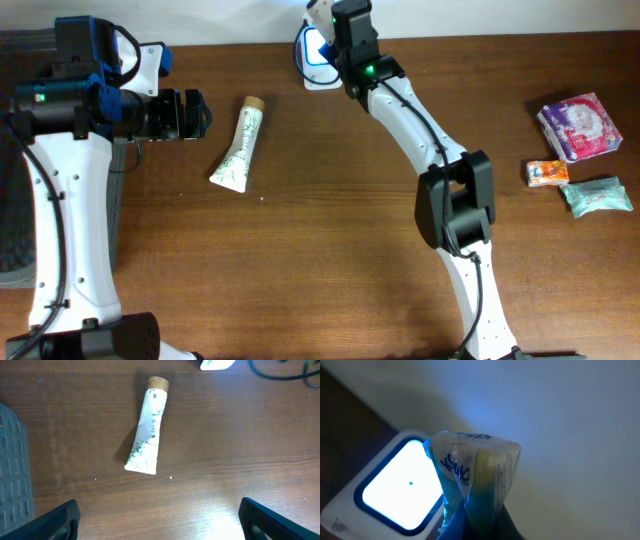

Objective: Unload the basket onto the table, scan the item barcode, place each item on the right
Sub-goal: 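Lift the small green packet and hold it before the scanner, then carry the green packet to the right edge and release it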

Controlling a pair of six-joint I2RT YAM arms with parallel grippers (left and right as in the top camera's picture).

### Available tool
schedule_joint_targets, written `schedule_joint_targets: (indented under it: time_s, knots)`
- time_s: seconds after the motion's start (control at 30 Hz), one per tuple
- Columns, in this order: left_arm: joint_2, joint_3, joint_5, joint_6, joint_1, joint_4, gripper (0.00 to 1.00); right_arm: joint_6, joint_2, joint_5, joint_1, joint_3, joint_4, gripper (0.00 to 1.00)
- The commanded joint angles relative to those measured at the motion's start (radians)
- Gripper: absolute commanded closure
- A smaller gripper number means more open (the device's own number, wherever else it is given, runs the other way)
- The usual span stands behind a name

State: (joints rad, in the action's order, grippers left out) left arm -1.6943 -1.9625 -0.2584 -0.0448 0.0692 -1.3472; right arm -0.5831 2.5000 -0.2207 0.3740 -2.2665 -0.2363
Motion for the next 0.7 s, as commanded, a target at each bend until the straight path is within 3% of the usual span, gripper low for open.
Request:
schedule_joint_targets:
  time_s: [0.0, 0.17, 0.3, 0.53, 0.67]
  knots:
    - [-0.001, -0.003, -0.011, -0.001, -0.001, -0.001, 0.01, -0.016, 0.033, -0.012, 0.007, -0.015, -0.003, 0.96]
    - [-0.001, -0.003, -0.011, -0.001, -0.001, -0.001, 0.01, 0.017, 0.023, -0.094, 0.007, -0.017, -0.002, 0.96]
    - [-0.001, -0.003, -0.011, -0.001, -0.001, -0.001, 0.01, 0.255, -0.051, -0.222, -0.023, -0.017, -0.076, 0.96]
    - [-0.001, -0.003, -0.011, -0.001, -0.001, -0.001, 0.01, 0.707, -0.196, -0.262, -0.232, -0.017, -0.585, 0.96]
    - [-0.001, -0.003, -0.011, -0.001, -0.001, -0.001, 0.01, 0.761, -0.192, -0.216, -0.384, -0.013, -0.899, 0.96]
